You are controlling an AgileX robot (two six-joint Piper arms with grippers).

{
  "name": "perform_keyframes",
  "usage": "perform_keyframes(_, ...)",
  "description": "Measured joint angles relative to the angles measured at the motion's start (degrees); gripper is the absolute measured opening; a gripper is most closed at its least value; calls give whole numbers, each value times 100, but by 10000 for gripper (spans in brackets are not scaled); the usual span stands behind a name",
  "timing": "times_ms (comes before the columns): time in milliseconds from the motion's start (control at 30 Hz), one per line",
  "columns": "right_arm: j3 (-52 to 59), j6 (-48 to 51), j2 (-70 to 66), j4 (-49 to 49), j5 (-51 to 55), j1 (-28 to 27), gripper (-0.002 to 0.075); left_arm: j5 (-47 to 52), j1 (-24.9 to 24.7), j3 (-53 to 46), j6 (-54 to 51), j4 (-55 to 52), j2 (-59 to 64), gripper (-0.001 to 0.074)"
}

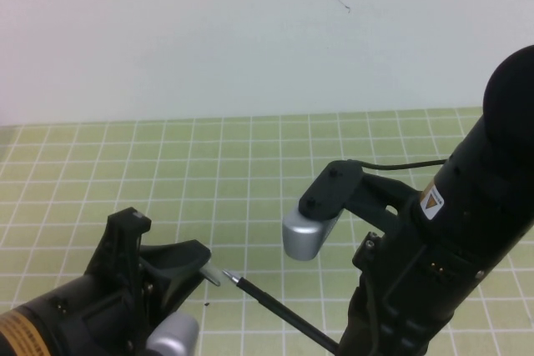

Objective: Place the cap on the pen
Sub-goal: Put the cap on the pen

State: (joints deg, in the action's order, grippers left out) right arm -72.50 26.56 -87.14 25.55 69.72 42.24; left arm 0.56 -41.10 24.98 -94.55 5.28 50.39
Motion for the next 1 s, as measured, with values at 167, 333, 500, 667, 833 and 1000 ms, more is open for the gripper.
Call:
perform_keyframes(167, 0, 52, 0, 104, -11, 0, 57, -56, 0, 0, 0, 0, 0, 1)
perform_keyframes(333, 0, 41, 0, 119, -11, 0, 57, -316, 0, 0, 91, 27, 0, 1)
perform_keyframes(500, 0, -25, 0, 129, 0, 9, 57, -341, 0, 0, 194, 51, 0, 1)
perform_keyframes(667, 0, -25, 0, 129, 0, 9, 57, -194, 0, 0, 147, 51, 0, 1)
perform_keyframes(833, 0, -25, 0, 129, 0, 9, 57, -173, 0, 0, 118, 51, 0, 1)
perform_keyframes(1000, 0, -25, 0, 118, 0, 9, 57, -138, 22, 0, 128, 51, 0, 1)
